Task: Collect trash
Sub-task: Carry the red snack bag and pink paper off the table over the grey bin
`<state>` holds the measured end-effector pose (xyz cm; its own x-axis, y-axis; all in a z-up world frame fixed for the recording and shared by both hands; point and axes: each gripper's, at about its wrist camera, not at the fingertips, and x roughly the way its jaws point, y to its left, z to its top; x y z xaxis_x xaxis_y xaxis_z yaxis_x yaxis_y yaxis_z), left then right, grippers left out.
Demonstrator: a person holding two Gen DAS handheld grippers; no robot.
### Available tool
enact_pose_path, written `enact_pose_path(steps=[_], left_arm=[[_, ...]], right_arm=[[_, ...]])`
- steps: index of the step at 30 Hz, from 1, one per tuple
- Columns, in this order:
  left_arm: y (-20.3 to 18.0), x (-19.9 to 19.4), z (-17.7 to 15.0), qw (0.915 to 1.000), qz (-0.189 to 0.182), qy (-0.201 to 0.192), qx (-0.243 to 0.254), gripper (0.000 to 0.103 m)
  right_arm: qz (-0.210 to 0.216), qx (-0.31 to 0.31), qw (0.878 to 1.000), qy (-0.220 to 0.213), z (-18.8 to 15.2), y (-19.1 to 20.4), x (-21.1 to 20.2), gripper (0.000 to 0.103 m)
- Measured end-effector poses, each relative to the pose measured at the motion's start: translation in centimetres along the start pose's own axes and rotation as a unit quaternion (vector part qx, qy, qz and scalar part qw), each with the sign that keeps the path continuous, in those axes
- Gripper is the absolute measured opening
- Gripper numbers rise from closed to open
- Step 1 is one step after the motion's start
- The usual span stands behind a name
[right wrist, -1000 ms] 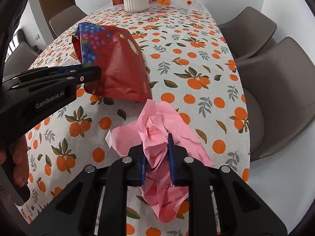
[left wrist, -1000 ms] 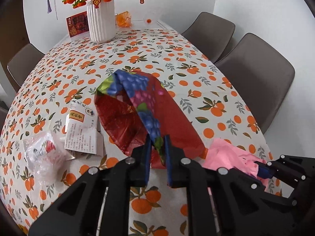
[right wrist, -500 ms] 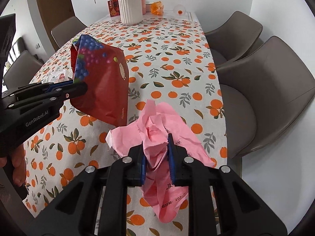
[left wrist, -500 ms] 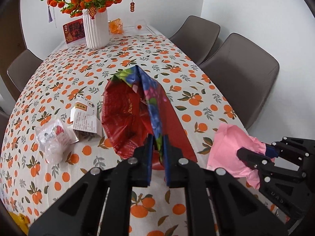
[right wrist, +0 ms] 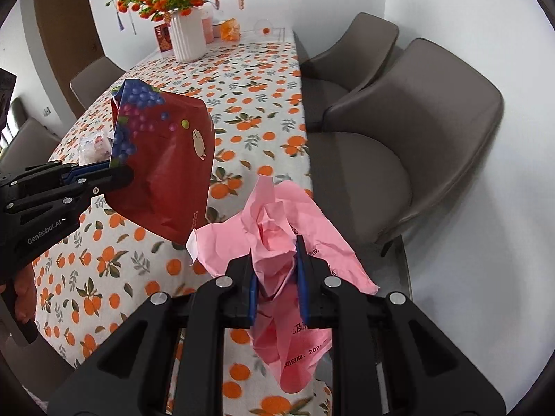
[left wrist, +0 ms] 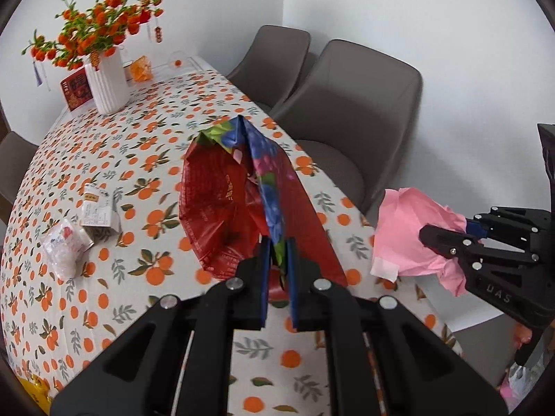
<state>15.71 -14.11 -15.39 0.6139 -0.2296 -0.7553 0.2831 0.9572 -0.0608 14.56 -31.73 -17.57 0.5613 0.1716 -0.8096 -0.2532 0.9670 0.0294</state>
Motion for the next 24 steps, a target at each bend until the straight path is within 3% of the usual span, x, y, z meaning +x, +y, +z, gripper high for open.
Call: enact_pose_path(steps=[12,18,24], left_arm=[[-17.7,4.3,-0.6,0.9937,-0.077,0.032,0.075,0.01],[-25.5,8.2,-2.2,0.9905,-0.097,0.063,0.074,0.01],[-31.1,14.1,-5.4,0.9895,-0.09,0.109,0.032,0.01]], right_arm=[[-0.08,0.104,0.991,0.015,-9.5,-14.4,-5.4,0.017],[-0.09,0.122,0.988,0.041,-13.8,-21.2,-5.0,0.017],[-0.082,0.114,0.988,0.069,-16.7,-26.2,-1.4,0.017]])
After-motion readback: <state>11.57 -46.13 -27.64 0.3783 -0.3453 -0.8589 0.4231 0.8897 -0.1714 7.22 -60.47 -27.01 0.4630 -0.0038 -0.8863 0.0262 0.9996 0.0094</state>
